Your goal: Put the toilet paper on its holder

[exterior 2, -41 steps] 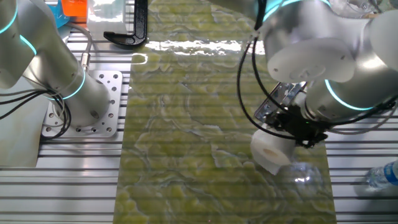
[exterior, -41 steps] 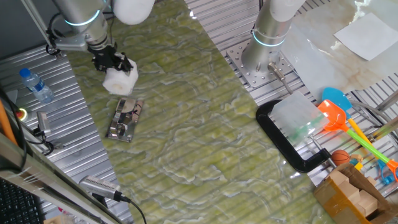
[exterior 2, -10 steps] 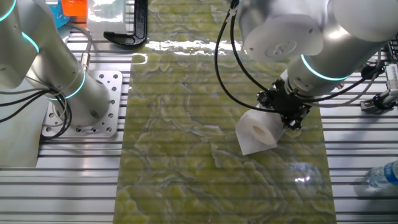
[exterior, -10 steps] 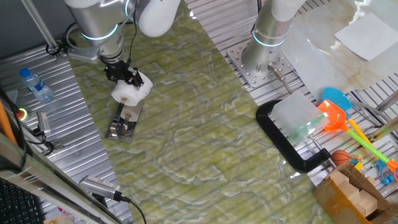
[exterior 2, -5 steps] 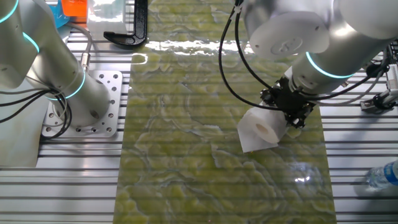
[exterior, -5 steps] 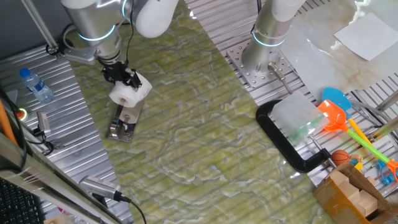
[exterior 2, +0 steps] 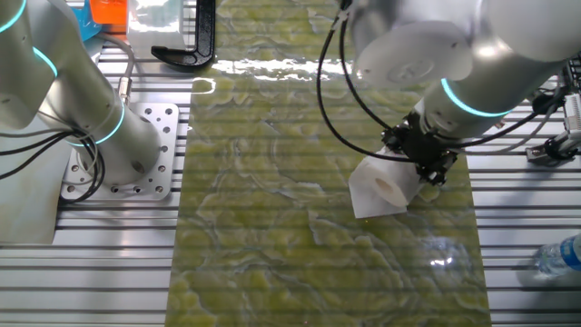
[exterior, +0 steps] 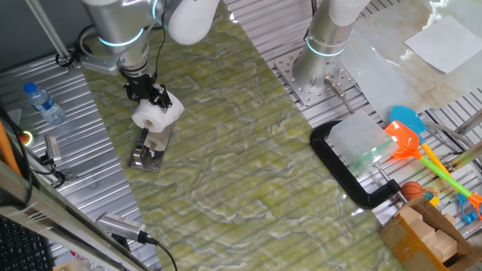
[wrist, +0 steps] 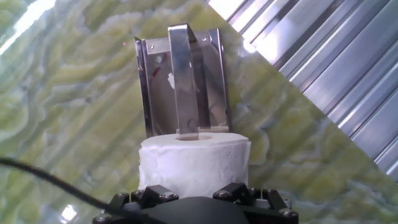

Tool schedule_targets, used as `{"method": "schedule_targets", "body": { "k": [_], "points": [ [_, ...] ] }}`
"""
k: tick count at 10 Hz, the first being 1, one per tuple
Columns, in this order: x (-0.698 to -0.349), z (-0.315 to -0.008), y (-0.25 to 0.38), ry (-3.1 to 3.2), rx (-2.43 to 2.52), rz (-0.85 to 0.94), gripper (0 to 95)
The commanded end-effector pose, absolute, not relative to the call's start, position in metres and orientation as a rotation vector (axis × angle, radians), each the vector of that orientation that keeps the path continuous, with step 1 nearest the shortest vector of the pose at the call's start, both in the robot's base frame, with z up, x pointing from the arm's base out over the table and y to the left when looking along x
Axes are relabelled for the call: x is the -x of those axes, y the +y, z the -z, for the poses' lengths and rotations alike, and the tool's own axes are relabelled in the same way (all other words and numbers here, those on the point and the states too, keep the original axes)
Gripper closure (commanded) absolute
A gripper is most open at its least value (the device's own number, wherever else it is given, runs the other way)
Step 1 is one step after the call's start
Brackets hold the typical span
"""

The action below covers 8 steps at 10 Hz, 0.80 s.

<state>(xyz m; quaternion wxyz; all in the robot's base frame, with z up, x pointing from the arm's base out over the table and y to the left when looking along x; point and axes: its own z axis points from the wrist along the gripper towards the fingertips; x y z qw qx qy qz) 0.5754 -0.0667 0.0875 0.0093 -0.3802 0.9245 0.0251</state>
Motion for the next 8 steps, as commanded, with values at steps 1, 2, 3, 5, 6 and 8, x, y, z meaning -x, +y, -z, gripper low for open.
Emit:
{"method": "schedule_targets", "body": {
  "k": [1,2,3,5,6,8],
  "points": [
    [-0.580,-0.088,-0.063,2.893,1.180,-0.087,95.0],
    [-0.583,-0.089,-0.060,2.899,1.173,-0.083,95.0],
    [-0.586,-0.089,-0.058,2.901,1.171,-0.080,95.0],
    [-0.591,-0.088,-0.055,2.898,1.170,-0.079,95.0],
    [-0.593,-0.089,-0.054,2.896,1.169,-0.082,95.0],
    [-0.595,-0.090,-0.051,2.895,1.166,-0.081,95.0]
  ]
}}
